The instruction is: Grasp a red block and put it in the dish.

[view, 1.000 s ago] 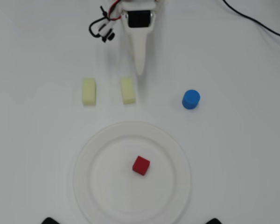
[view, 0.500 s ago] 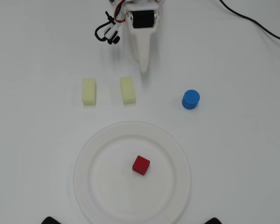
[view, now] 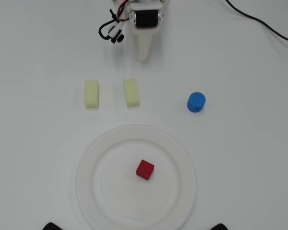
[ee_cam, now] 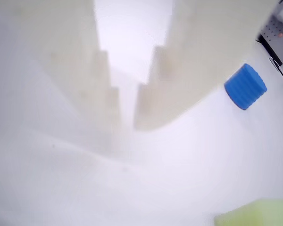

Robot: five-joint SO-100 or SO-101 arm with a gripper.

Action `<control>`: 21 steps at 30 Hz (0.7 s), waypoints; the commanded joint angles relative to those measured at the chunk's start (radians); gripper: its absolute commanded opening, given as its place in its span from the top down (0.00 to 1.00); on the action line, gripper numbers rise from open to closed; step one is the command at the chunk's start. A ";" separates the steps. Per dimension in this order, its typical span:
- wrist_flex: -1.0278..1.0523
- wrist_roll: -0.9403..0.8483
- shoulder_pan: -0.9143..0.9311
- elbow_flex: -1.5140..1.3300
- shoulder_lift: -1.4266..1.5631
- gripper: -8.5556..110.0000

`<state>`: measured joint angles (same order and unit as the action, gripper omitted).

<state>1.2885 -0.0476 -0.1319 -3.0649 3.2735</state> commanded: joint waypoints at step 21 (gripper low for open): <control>0.023 -0.052 -0.023 -0.117 0.178 0.93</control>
<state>1.2962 -0.0874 -0.1457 -3.0695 3.2735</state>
